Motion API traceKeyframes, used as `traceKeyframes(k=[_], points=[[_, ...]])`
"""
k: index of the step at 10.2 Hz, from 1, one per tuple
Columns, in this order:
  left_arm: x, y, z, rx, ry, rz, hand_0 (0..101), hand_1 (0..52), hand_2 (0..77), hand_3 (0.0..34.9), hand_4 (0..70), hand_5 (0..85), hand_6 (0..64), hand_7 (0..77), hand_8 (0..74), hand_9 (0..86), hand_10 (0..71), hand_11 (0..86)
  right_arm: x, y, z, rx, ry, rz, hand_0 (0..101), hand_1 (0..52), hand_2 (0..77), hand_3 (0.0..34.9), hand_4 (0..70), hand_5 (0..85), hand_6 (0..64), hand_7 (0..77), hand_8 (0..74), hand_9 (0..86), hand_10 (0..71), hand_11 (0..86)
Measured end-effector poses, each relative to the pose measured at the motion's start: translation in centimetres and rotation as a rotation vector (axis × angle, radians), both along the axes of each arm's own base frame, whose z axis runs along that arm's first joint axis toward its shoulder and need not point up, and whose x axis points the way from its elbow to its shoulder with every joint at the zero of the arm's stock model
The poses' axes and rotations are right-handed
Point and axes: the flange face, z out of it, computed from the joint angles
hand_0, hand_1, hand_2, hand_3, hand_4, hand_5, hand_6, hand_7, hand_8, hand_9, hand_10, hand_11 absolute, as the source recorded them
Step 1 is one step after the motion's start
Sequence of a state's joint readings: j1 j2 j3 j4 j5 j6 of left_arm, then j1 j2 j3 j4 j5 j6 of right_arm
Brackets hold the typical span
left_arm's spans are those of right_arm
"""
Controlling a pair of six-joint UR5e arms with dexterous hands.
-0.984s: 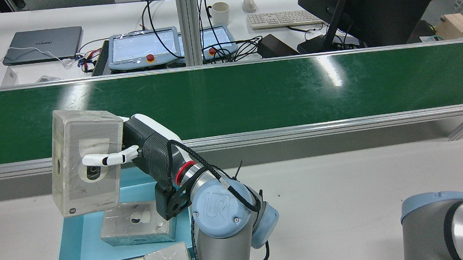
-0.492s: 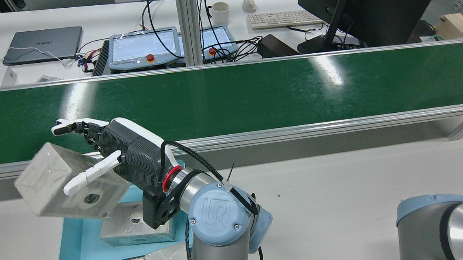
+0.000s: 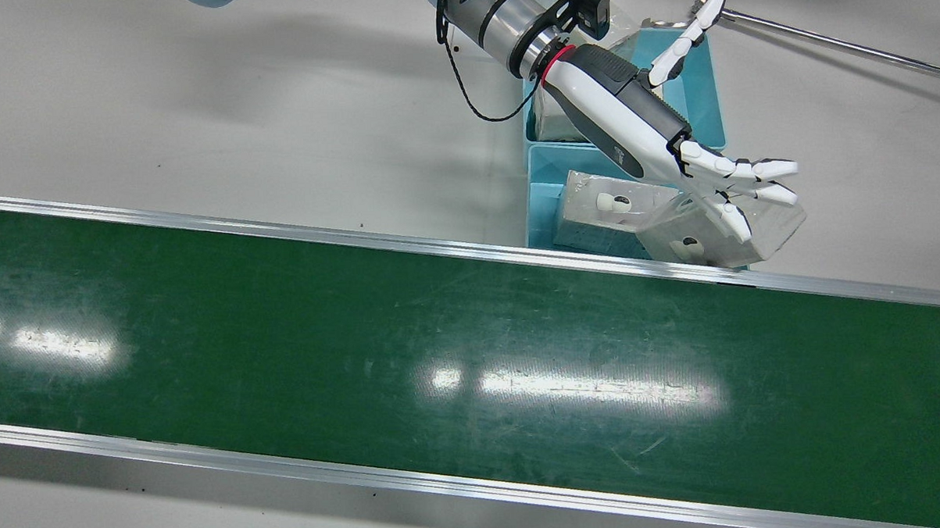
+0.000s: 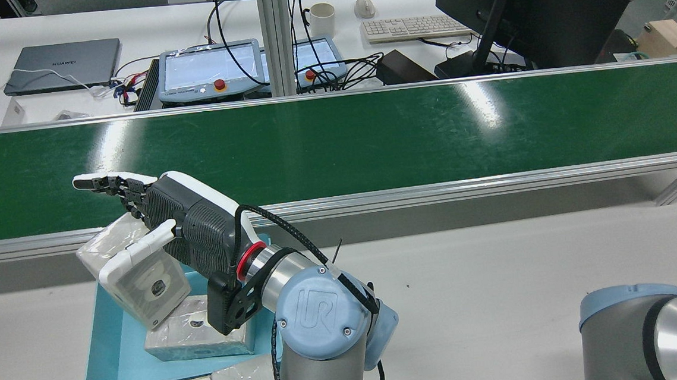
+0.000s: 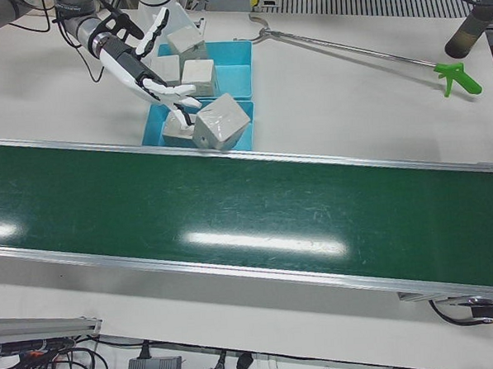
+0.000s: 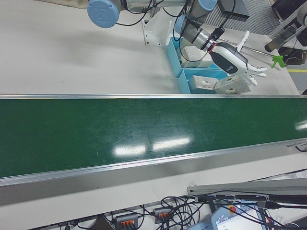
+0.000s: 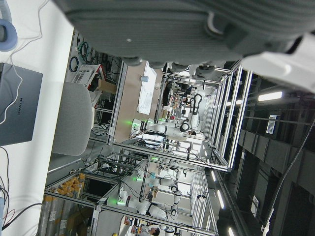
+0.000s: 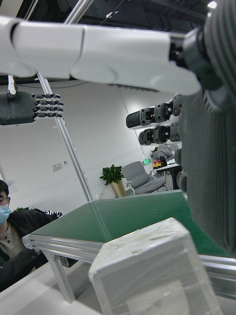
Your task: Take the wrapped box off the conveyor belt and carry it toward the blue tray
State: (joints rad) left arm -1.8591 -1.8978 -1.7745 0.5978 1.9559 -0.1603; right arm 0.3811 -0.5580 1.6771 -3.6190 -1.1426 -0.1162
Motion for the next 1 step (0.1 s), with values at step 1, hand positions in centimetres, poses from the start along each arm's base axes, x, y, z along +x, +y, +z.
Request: traceKeyframes(k=[1], points=[[0.00, 0.00, 0.00, 0.000, 0.000, 0.000, 0, 0.0, 0.5, 0.0, 0.0, 1.1, 0.5, 0.5, 0.5, 0.5, 0.5, 0.5, 0.75, 0.06, 0.13, -0.002, -0.013, 0.009, 49, 10.4, 1.1, 0.0, 11.5, 19.1, 3.8, 5.5, 0.0, 1.1, 0.0, 1.1]])
